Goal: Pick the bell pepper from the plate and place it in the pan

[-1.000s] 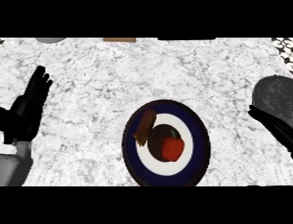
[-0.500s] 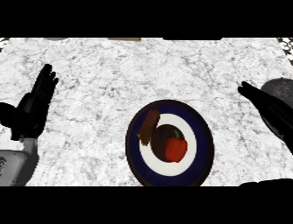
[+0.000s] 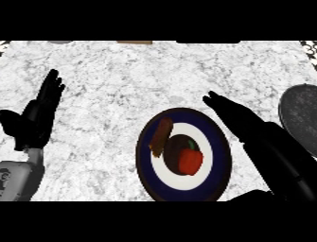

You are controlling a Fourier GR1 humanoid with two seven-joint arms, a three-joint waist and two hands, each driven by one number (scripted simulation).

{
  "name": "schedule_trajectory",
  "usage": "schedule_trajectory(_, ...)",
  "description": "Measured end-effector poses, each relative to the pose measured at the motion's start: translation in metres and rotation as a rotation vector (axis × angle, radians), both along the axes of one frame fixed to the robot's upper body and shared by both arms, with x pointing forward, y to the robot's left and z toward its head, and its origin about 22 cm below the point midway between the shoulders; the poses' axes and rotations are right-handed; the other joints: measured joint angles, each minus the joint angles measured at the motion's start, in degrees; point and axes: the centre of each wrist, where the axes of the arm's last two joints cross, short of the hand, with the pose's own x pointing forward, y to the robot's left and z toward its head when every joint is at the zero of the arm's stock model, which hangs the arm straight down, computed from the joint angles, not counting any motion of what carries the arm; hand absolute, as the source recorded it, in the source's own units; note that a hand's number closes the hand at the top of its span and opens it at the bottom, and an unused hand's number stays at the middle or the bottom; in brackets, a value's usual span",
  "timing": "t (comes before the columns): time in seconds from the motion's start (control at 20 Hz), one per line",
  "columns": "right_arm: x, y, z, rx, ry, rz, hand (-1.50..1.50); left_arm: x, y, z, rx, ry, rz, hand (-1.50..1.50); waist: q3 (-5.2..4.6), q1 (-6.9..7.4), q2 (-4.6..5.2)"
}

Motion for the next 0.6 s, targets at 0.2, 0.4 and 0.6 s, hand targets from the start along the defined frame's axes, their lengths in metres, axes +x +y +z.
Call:
schedule_trajectory(0.2, 0.001, 0.013, -0.007, -0.039, 0.044, -0.015, -1.5, 0.003, 0.007, -0.001, -0.007, 0.004, 0.003, 0.0, 0.01, -0.22, -0.01)
schedule_trajectory(0.4, 0.001, 0.018, -0.016, -0.057, 0.074, -0.054, -1.5, 0.006, 0.008, 0.002, -0.006, -0.002, 0.006, 0.0, 0.02, -0.32, -0.02)
schedule_trajectory(0.6, 0.01, 0.025, -0.03, -0.09, 0.086, -0.105, -1.5, 0.005, 0.007, 0.005, 0.002, -0.004, 0.002, 0.0, 0.04, -0.28, -0.02)
